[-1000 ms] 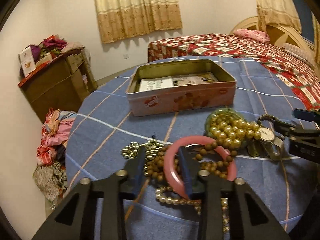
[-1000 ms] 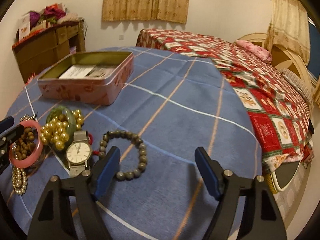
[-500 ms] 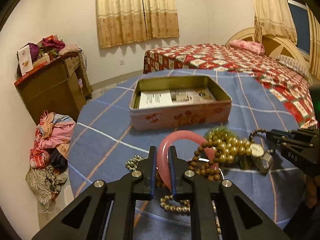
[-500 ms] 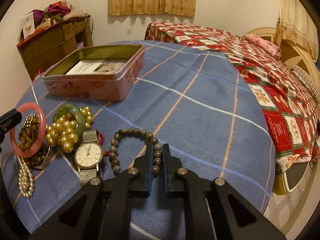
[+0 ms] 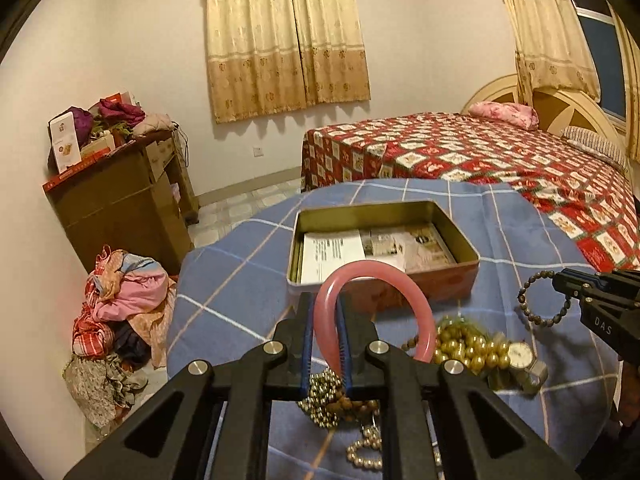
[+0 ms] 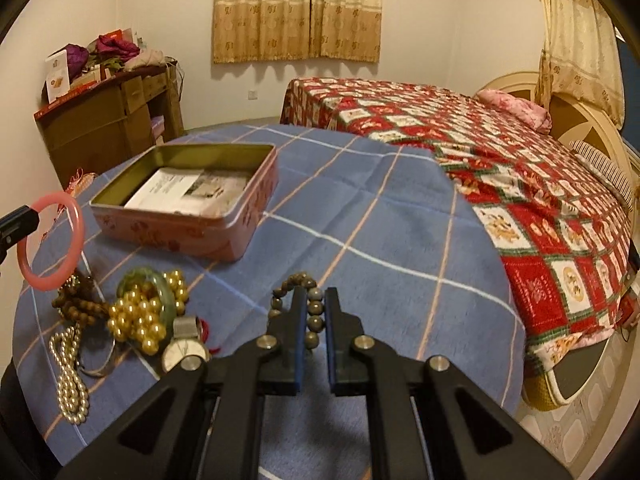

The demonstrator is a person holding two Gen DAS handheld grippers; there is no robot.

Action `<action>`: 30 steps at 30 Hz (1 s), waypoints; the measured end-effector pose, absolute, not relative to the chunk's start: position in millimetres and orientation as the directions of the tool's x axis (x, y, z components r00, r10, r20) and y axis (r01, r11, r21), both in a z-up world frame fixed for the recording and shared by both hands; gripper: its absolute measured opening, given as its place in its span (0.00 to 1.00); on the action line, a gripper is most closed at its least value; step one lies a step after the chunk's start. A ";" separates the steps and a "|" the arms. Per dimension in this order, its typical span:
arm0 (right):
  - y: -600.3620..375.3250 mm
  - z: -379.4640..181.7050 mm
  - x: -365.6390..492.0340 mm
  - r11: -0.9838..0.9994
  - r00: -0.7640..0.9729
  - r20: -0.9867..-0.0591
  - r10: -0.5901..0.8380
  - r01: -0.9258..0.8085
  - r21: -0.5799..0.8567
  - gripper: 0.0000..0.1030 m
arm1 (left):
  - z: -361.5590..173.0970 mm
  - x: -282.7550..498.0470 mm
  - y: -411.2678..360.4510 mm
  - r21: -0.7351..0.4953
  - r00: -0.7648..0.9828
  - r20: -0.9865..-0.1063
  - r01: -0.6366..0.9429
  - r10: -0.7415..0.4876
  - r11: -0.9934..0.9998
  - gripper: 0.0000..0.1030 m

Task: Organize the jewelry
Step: 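Carry the pink bangle and bead bracelet into the tin and release both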

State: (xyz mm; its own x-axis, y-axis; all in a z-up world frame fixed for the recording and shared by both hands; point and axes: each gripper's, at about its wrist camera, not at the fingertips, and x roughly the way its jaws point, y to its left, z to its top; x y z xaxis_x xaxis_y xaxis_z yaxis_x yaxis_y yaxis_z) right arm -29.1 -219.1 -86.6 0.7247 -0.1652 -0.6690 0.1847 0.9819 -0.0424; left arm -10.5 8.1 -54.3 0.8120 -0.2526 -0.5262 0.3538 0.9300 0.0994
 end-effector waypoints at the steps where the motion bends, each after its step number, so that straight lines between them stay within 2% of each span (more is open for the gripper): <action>1: -219.2 -84.0 -28.5 0.982 0.728 -0.665 -0.164 0.184 -0.041 0.10 | -51.7 -10.4 8.1 0.096 0.813 -0.522 0.356 -0.257 0.930 0.10; 7: -216.5 -65.0 -28.5 0.985 0.759 -0.633 -0.151 0.168 -0.033 0.10 | -40.7 -14.6 11.2 0.063 0.813 -0.507 0.366 -0.286 0.929 0.10; 17: -201.3 -41.2 1.1 0.991 0.802 -0.582 -0.131 0.130 -0.045 0.10 | -23.8 21.2 1.1 0.164 0.874 -0.445 0.294 -0.195 0.942 0.10; 30: -170.5 -32.5 67.5 0.994 0.821 -0.562 -0.103 0.074 -0.075 0.10 | -29.5 88.3 -16.6 0.184 0.876 -0.460 0.254 -0.145 0.950 0.10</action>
State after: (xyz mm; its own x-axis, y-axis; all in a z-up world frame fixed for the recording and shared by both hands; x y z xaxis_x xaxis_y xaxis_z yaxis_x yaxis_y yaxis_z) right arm 67.5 -170.5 -32.5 0.8210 -0.1034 -0.5615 0.0736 0.9944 -0.0754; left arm 88.3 -16.6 -29.5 0.8762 -0.1451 -0.4597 0.2536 0.9497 0.1835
